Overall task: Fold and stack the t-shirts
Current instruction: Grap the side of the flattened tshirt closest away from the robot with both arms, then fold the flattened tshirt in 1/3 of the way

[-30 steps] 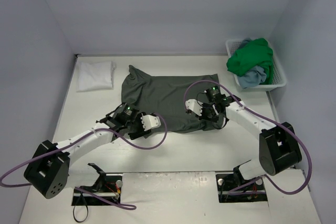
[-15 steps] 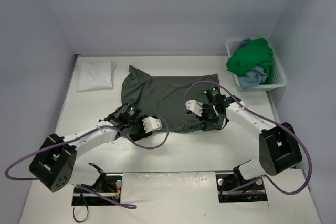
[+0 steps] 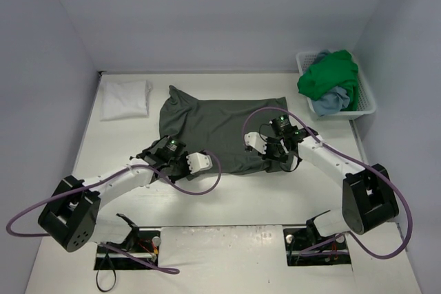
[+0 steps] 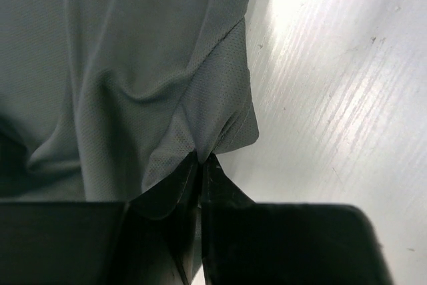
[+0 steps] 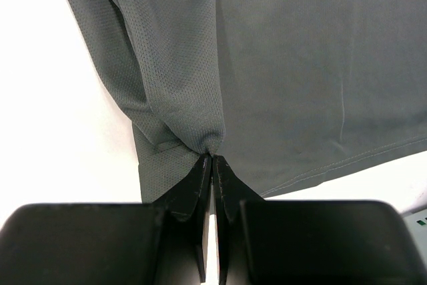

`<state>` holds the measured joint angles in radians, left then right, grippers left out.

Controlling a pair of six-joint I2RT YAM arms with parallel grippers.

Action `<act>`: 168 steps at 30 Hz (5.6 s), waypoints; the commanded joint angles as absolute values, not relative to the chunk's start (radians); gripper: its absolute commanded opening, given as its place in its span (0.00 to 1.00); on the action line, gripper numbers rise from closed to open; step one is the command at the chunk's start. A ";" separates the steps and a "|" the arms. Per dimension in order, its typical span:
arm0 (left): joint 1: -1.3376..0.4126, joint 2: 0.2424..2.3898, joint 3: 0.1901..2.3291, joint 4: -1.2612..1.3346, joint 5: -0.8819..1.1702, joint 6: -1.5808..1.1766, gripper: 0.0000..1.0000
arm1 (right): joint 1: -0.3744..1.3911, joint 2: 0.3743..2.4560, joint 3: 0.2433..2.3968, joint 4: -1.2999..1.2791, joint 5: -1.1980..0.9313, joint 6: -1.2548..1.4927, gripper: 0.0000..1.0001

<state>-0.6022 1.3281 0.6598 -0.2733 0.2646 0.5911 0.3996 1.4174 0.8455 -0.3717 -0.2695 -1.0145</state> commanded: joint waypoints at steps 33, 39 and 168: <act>-0.431 1.383 1.022 -0.336 0.264 0.683 0.00 | 0.281 1.569 1.080 -0.350 -0.338 -1.054 0.00; -0.416 1.526 1.138 -0.324 0.259 0.699 0.00 | 0.262 1.644 1.115 -0.322 -0.327 -1.062 0.00; -0.380 1.746 1.060 -0.216 0.163 0.689 0.08 | 0.230 1.830 0.992 0.225 0.132 -0.626 0.00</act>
<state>-0.3786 1.7844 1.0687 -0.1959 0.1627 0.6754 0.2554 1.8153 0.9722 0.1474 0.0803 -0.6476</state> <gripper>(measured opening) 0.082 0.001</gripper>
